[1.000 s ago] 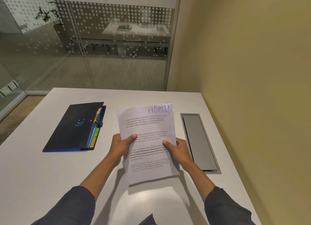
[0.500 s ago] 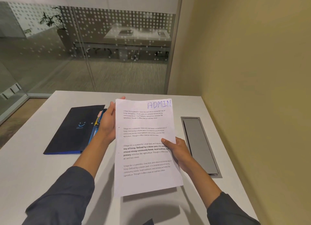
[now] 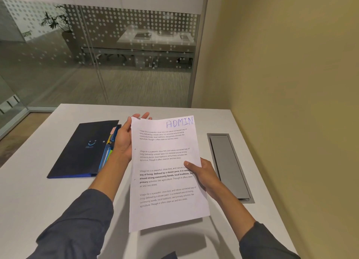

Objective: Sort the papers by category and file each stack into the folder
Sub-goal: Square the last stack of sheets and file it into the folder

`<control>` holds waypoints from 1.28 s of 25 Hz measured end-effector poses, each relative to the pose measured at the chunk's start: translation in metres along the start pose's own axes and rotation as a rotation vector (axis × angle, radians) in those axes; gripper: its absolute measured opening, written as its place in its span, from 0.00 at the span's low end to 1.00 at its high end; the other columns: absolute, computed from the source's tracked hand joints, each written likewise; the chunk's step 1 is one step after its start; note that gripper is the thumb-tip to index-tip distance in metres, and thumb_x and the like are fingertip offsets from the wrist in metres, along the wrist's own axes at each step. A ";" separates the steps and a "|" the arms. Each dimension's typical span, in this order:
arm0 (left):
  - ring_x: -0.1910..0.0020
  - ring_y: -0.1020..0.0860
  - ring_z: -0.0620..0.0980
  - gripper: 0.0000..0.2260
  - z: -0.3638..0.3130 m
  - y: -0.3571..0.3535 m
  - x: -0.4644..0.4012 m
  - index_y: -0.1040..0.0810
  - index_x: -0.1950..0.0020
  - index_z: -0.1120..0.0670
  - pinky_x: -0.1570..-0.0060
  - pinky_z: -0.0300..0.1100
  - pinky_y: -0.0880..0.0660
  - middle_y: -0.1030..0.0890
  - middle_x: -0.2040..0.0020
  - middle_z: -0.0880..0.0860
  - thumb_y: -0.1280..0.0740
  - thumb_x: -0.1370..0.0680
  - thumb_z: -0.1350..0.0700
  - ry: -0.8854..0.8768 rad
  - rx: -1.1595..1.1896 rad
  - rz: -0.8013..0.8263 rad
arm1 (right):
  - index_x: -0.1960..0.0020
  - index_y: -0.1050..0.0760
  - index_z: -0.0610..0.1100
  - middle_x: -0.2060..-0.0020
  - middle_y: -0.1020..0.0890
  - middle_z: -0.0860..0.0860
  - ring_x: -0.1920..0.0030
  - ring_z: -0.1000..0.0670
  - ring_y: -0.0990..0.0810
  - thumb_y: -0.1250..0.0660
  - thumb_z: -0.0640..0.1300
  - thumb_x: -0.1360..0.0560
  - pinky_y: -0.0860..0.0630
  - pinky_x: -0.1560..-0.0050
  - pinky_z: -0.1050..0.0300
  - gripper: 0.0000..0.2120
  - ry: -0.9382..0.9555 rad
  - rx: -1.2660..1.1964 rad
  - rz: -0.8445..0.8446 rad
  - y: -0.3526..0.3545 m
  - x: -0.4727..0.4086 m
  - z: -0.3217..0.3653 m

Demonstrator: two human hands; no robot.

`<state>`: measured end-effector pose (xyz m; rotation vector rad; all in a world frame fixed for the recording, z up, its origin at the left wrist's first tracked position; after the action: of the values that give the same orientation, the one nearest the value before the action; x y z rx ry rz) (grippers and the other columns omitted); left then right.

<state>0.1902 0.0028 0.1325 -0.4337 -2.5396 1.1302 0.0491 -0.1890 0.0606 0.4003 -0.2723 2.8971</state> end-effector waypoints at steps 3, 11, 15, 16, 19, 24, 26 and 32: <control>0.33 0.26 0.58 0.11 -0.002 0.002 0.001 0.29 0.41 0.53 0.32 0.57 0.33 0.22 0.34 0.55 0.44 0.17 0.48 -0.005 -0.004 0.015 | 0.38 0.22 0.42 0.47 0.15 0.48 0.47 0.46 0.15 0.31 0.40 0.22 0.20 0.45 0.52 0.13 0.004 0.005 0.010 0.000 -0.001 0.001; 0.32 0.27 0.56 0.10 -0.002 0.012 -0.005 0.26 0.52 0.52 0.29 0.56 0.36 0.24 0.33 0.54 0.44 0.17 0.52 -0.028 0.003 0.001 | 0.37 0.22 0.40 0.46 0.15 0.46 0.46 0.44 0.16 0.31 0.41 0.23 0.22 0.40 0.45 0.15 -0.004 0.026 0.043 -0.003 -0.003 -0.002; 0.32 0.27 0.55 0.10 0.000 0.020 -0.008 0.26 0.52 0.53 0.30 0.55 0.35 0.23 0.33 0.54 0.45 0.17 0.52 -0.007 0.022 -0.056 | 0.37 0.22 0.40 0.45 0.15 0.46 0.45 0.44 0.16 0.31 0.40 0.23 0.21 0.41 0.46 0.14 0.009 -0.003 0.038 -0.004 -0.003 0.000; 0.32 0.27 0.55 0.10 0.001 0.025 -0.009 0.26 0.49 0.53 0.31 0.55 0.33 0.23 0.34 0.54 0.45 0.17 0.51 -0.005 0.021 -0.081 | 0.38 0.22 0.40 0.45 0.15 0.46 0.45 0.43 0.16 0.31 0.40 0.23 0.21 0.41 0.45 0.14 0.009 -0.008 0.032 -0.003 -0.004 -0.001; 0.39 0.22 0.55 0.17 0.009 0.031 -0.005 0.26 0.36 0.52 0.45 0.52 0.22 0.20 0.38 0.54 0.44 0.18 0.43 0.047 -0.041 -0.107 | 0.40 0.21 0.42 0.47 0.15 0.47 0.47 0.45 0.15 0.31 0.39 0.23 0.20 0.44 0.48 0.12 0.005 -0.032 -0.028 0.001 -0.005 -0.001; 0.52 0.16 0.58 0.16 0.063 0.038 0.040 0.22 0.40 0.58 0.59 0.48 0.18 0.16 0.47 0.60 0.43 0.17 0.50 0.394 -0.444 -0.002 | 0.42 0.21 0.43 0.52 0.14 0.51 0.51 0.48 0.15 0.32 0.38 0.22 0.18 0.49 0.53 0.10 0.081 -0.038 -0.287 0.027 -0.019 0.002; 0.50 0.17 0.56 0.13 0.078 0.055 0.048 0.24 0.36 0.57 0.55 0.46 0.19 0.17 0.44 0.57 0.41 0.18 0.56 0.367 -0.658 -0.007 | 0.43 0.21 0.44 0.51 0.15 0.50 0.50 0.47 0.15 0.32 0.38 0.22 0.19 0.47 0.50 0.09 0.094 0.000 -0.370 0.037 -0.026 0.001; 0.49 0.17 0.49 0.11 0.080 0.095 0.043 0.23 0.40 0.50 0.51 0.43 0.22 0.16 0.45 0.49 0.41 0.18 0.61 0.246 -0.769 -0.135 | 0.43 0.22 0.42 0.46 0.16 0.46 0.49 0.45 0.16 0.31 0.39 0.23 0.20 0.44 0.46 0.09 -0.021 0.035 -0.385 0.023 -0.055 -0.025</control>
<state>0.1316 0.0278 0.0174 -0.5231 -2.6350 0.0040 0.0891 -0.2159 0.0176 0.4349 -0.1296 2.5243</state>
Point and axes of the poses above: each hand's wrist, its own x-axis away from the middle knuckle, its own y-axis out of the back of the hand, z = x × y, the point moved 7 cm from there along -x, towards the middle knuckle
